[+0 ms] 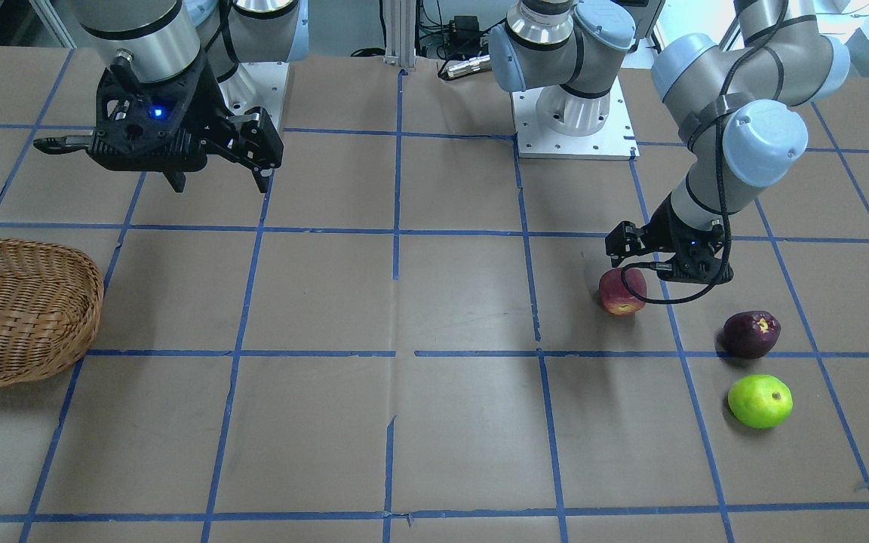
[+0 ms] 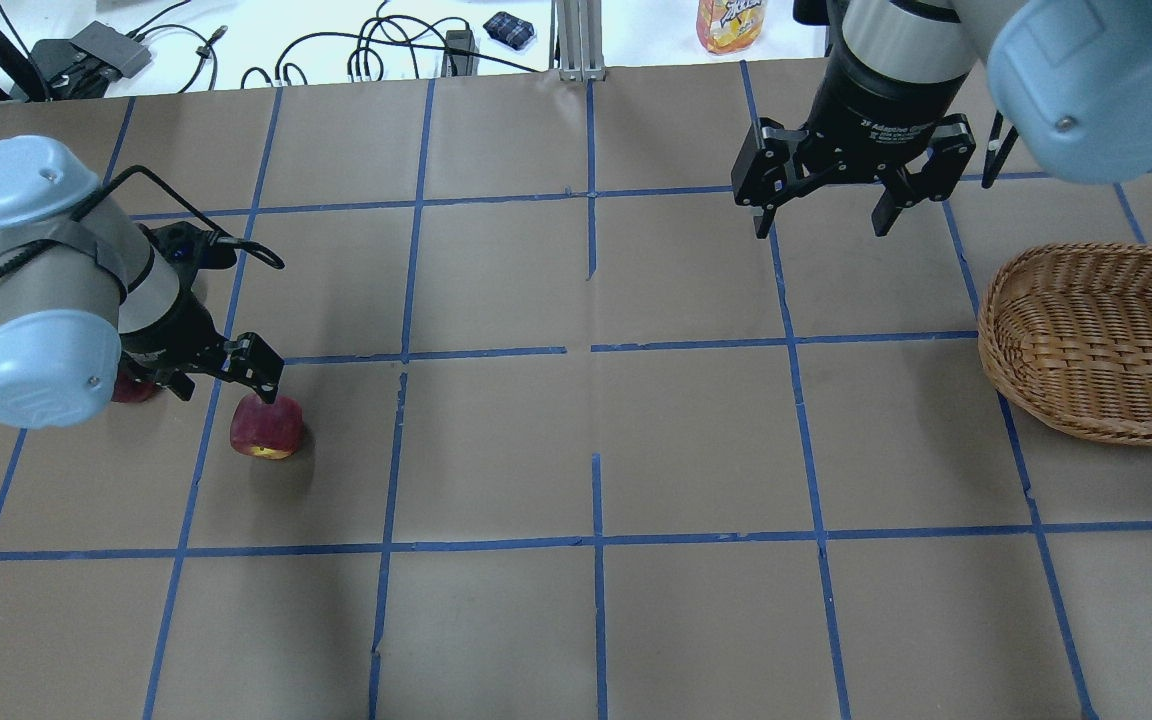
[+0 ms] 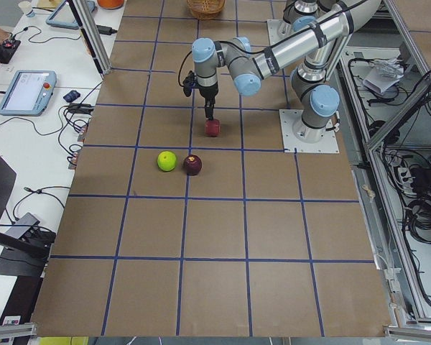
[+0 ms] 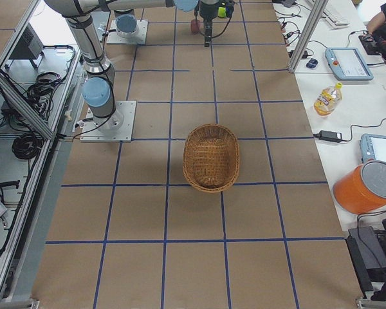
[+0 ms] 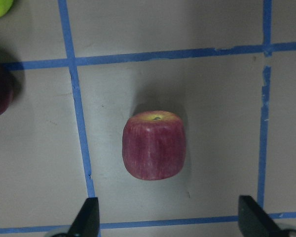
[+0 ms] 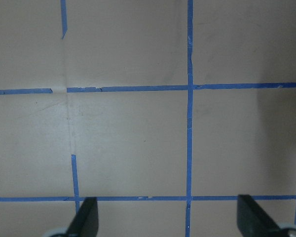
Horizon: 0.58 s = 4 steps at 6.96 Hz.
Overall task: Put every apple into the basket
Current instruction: 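Lower the left gripper onto the red apple and grasp it, then carry the red apple with the left gripper to the table center and release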
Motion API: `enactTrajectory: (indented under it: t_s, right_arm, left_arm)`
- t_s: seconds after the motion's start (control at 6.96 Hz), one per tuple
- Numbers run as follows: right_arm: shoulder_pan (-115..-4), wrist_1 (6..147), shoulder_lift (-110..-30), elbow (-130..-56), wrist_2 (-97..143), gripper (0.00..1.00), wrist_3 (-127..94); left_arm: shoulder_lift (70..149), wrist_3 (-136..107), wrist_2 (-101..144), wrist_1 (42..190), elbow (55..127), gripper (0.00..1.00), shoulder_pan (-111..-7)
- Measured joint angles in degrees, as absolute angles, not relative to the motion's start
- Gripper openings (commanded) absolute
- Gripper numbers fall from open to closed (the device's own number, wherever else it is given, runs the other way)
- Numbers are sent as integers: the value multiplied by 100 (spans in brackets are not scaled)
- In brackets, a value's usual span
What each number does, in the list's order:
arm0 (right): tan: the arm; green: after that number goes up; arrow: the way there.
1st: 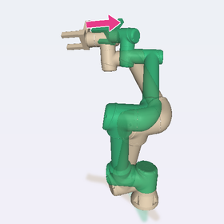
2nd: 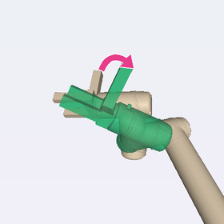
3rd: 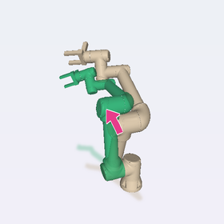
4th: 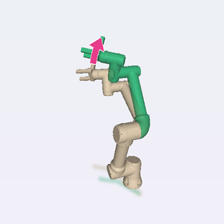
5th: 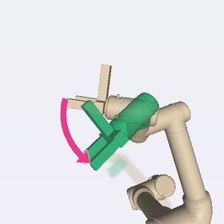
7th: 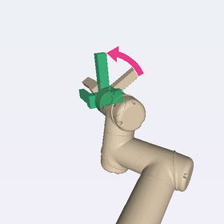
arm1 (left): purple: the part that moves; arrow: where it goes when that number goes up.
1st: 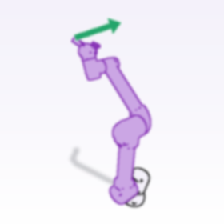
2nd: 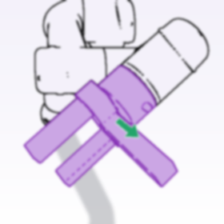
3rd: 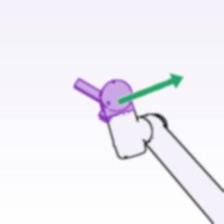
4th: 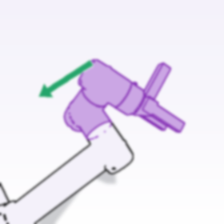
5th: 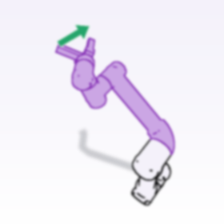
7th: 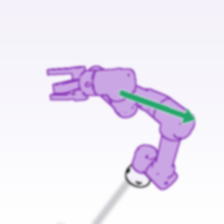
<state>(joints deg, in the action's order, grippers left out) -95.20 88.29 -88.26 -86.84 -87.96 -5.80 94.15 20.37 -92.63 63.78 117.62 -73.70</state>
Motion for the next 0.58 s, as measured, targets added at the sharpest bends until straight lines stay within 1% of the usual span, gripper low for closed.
enactTrajectory:
  t_s: [0.58]
  right_arm:
    - [-9520, 8833, -8829, -8684, -8798, 100, -574]
  left_arm:
    - [9989, 2055, -9278, 5647, 12030, 100, -7357]
